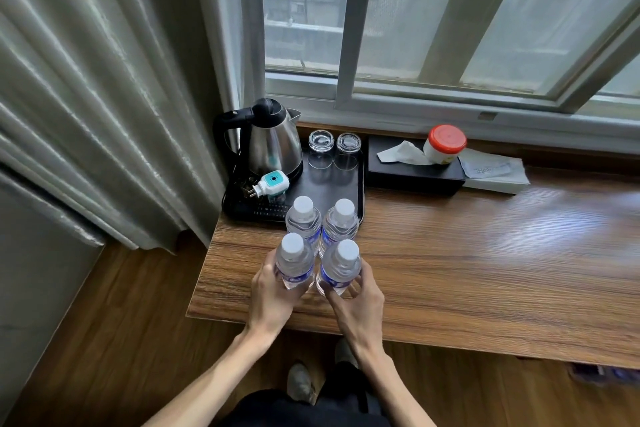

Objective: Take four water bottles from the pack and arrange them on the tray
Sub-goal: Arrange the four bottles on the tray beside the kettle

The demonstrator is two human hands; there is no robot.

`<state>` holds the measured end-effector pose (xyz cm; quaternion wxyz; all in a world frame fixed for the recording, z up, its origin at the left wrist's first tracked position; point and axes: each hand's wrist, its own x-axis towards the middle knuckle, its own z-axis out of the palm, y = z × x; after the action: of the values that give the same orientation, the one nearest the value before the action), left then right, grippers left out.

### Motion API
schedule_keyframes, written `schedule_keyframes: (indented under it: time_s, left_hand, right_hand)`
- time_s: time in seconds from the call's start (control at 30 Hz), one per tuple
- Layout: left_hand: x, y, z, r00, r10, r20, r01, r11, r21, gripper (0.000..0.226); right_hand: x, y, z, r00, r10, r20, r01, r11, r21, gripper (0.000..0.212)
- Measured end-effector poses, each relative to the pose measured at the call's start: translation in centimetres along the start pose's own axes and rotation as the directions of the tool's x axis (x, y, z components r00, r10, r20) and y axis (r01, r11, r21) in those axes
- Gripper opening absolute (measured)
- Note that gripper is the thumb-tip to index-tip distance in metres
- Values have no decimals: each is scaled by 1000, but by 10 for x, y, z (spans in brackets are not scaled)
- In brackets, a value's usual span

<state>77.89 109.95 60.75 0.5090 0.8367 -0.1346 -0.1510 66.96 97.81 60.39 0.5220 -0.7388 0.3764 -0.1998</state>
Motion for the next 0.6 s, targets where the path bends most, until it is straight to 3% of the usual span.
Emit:
schedule_keyframes:
  time_s: [0.33, 0.6]
  left_hand:
    - [3, -11, -55, 993, 0, -121, -1, 1000, -11, 71]
    - [65, 29, -80, 981, 114, -156, -117, 993, -15, 67]
  right_hand:
    - [-7, 1, -53, 993, 37, -112, -28, 996, 87, 62]
    - [47, -30, -85, 993, -12, -118, 24, 995, 98, 60]
